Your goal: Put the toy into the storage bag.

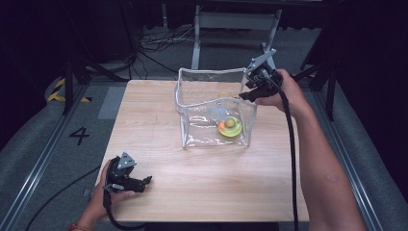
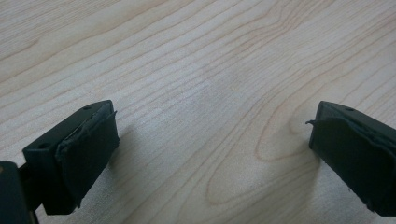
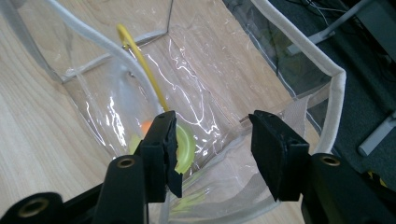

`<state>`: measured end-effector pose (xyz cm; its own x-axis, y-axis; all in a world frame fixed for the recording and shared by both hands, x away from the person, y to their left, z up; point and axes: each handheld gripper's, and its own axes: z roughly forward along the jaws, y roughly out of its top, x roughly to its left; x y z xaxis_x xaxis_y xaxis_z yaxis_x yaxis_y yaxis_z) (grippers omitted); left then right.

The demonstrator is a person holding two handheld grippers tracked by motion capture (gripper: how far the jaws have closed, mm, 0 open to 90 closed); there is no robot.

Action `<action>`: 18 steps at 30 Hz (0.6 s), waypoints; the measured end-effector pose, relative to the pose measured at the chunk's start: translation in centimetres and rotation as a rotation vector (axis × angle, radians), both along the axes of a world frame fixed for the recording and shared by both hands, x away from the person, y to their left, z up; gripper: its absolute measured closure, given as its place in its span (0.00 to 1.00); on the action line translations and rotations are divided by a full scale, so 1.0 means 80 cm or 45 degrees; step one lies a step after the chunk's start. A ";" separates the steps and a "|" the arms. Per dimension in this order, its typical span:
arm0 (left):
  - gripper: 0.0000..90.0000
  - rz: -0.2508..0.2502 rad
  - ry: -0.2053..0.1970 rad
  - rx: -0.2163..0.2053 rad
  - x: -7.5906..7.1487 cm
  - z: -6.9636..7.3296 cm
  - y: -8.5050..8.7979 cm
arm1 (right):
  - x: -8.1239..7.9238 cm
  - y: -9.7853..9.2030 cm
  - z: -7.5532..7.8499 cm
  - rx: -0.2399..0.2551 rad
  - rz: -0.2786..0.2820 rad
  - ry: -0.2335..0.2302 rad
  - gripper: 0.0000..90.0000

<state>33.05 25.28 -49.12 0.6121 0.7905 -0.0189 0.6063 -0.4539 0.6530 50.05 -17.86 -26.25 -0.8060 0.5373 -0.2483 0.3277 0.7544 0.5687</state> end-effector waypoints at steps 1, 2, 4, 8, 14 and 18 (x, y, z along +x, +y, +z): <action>0.02 0.001 -0.013 0.002 0.000 0.000 0.000 | -0.002 -0.001 0.000 0.005 0.008 -0.002 0.57; 0.02 0.008 -0.013 0.005 0.000 0.000 0.000 | -0.005 -0.003 0.001 0.005 0.004 -0.014 0.55; 0.02 0.006 -0.010 0.003 0.000 0.000 0.000 | -0.008 -0.005 0.001 0.001 -0.007 -0.033 0.52; 0.02 0.006 -0.009 0.002 0.000 0.000 0.000 | -0.015 -0.012 0.004 0.008 -0.039 -0.063 0.45; 0.02 0.006 -0.009 0.002 0.000 0.000 0.000 | -0.029 -0.024 0.009 0.025 -0.047 -0.103 0.44; 0.02 0.006 -0.009 0.002 0.000 0.000 0.000 | -0.035 -0.037 0.007 0.039 -0.065 -0.107 0.42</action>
